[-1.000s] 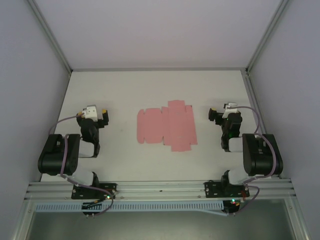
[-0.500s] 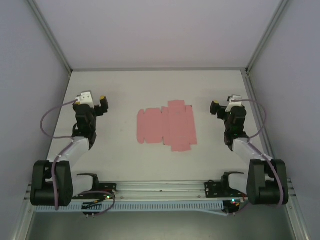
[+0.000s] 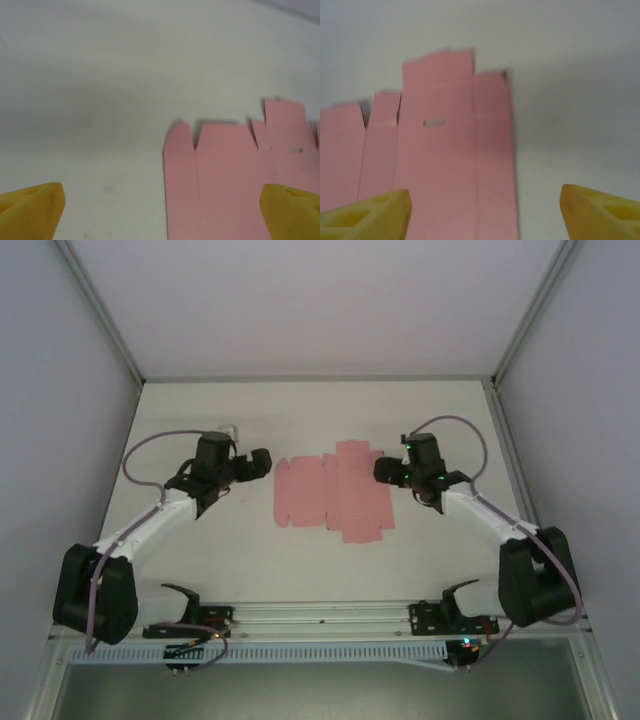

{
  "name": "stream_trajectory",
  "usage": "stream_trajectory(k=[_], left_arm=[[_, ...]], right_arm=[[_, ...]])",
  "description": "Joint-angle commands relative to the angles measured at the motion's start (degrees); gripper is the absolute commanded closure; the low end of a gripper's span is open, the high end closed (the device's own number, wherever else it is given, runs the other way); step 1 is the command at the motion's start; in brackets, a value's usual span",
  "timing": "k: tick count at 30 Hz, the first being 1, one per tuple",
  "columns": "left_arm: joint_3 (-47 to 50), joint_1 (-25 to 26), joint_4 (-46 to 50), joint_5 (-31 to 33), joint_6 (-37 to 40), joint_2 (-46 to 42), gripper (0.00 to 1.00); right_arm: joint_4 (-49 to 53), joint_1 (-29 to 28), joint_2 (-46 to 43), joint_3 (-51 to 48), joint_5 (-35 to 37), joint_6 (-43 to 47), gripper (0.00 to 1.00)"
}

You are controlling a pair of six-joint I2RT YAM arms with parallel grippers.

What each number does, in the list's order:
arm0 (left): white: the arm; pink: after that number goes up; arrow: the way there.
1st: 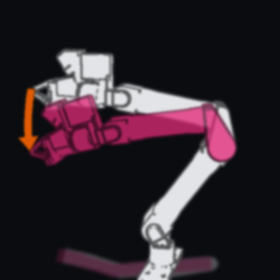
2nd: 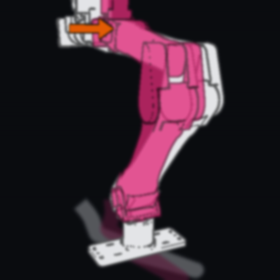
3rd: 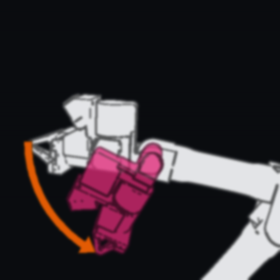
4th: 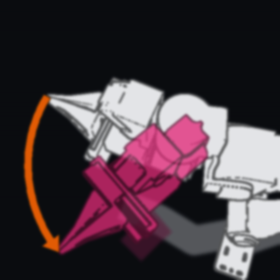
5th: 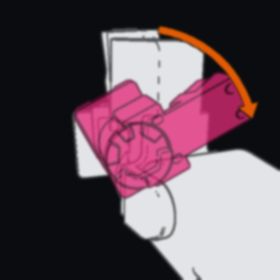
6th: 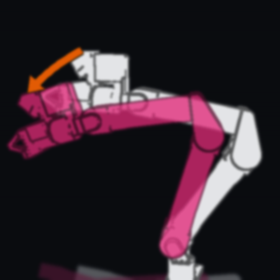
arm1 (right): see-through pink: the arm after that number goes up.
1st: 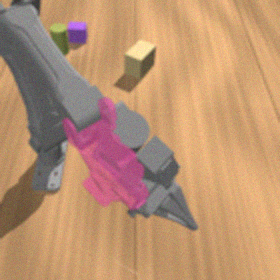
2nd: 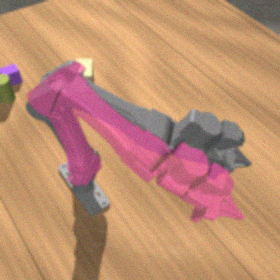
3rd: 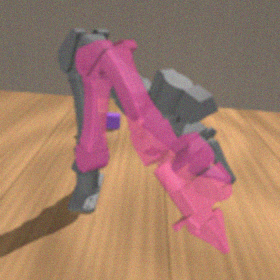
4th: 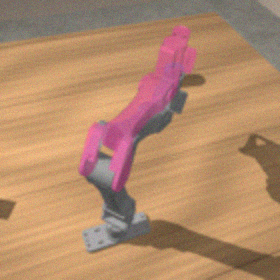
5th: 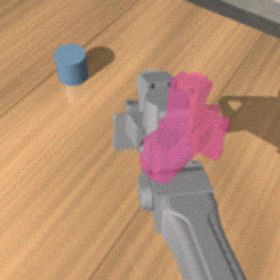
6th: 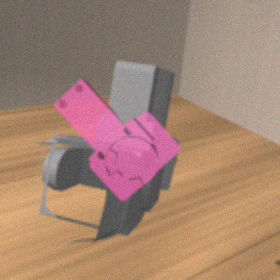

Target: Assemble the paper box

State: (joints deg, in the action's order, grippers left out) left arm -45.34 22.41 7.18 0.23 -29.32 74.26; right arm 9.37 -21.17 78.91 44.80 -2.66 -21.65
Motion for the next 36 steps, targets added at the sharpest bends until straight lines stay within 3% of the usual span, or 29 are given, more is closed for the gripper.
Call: stream_trajectory(k=[1, 5, 9, 16, 26, 36], left_arm=[[-0.36, 0.11, 3.36, -6.84, -3.46, 3.31, 0.0], [-0.62, 0.66, 1.73, -11.66, -3.72, 8.28, 0.0], [-0.35, 0.8, 0.79, -12.27, -3.51, 10.54, 0.0], [0.17, 0.93, -2.49, -15.75, -2.86, 14.85, 0.0], [1.59, 0.96, -9.35, -23.7, -1.98, 20.86, 0.02], [3.19, 2.72, -21.29, -37.76, -2.44, 20.68, 0.06]], right_arm=[[3.46, -1.76, 5.66, 3.39, -1.88, -4.26, 0.3], [1.37, -2.65, 12.67, 5.64, -2.82, -4.71, 0.42], [0.99, -2.74, 16.89, 5.24, 0.23, -7.27, 0.55], [0.12, -2.74, 20.5, 0.21, 0.02, -11.68, 0.65], [-3.86, -2.75, 22.39, -4.45, -3.5, -14.15, 0.72], [-5.27, -2.74, 22.56, -6.86, -4.17, -14.23, 0.73]])
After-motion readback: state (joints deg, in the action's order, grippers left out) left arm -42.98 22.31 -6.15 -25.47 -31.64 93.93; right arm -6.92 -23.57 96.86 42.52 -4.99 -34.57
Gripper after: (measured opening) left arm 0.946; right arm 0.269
